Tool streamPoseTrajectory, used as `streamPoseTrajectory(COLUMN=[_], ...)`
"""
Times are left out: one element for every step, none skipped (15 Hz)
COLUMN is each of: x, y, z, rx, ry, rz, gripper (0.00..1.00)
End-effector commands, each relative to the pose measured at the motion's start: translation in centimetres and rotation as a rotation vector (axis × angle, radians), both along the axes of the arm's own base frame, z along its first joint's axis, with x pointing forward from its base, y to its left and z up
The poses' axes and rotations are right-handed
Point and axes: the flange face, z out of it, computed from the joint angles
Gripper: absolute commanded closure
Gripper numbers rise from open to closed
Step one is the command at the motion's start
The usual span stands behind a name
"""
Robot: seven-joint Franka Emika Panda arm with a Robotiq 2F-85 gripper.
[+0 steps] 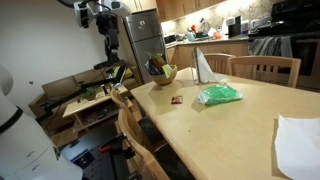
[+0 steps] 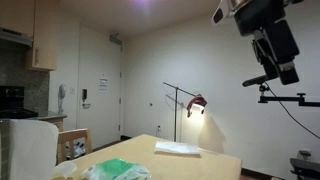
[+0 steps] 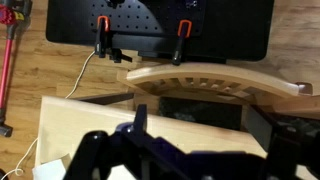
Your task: Place the green plastic upright on the left side of the table
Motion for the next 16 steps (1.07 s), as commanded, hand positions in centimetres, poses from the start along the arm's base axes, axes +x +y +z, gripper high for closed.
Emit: streamPoseTrajectory(x=[0.0, 0.0, 0.0, 0.0, 0.0, 0.0, 0.0, 0.0, 0.0, 0.0, 0.0, 0.2, 0.5, 1.0, 1.4, 2.1], y=[0.0, 0.0, 0.0, 0.0, 0.0, 0.0, 0.0, 0.0, 0.0, 0.0, 0.0, -0.1, -0.3, -0.6, -1.0, -1.5], z=[0.1, 0.1, 0.1, 0.1, 0.1, 0.1, 0.1, 0.1, 0.1, 0.1, 0.1, 0.0, 0.1, 0.4, 0.7, 1.3], rx=[0.000, 0.000, 0.000, 0.000, 0.000, 0.000, 0.000, 0.000, 0.000, 0.000, 0.000, -0.013, -0.015, -0.022, -0.040, -0.055], ry=[0.001, 0.001, 0.001, 0.001, 0.000, 0.000, 0.000, 0.000, 0.000, 0.000, 0.000, 0.008, -0.006, -0.018, -0.034, -0.067], rz=[0.000, 0.000, 0.000, 0.000, 0.000, 0.000, 0.000, 0.000, 0.000, 0.000, 0.000, -0.004, 0.000, 0.009, 0.009, 0.008], gripper=[0.00, 0.00, 0.00, 0.00, 0.00, 0.00, 0.00, 0.00, 0.00, 0.00, 0.00, 0.00, 0.00, 0.00, 0.00, 0.00])
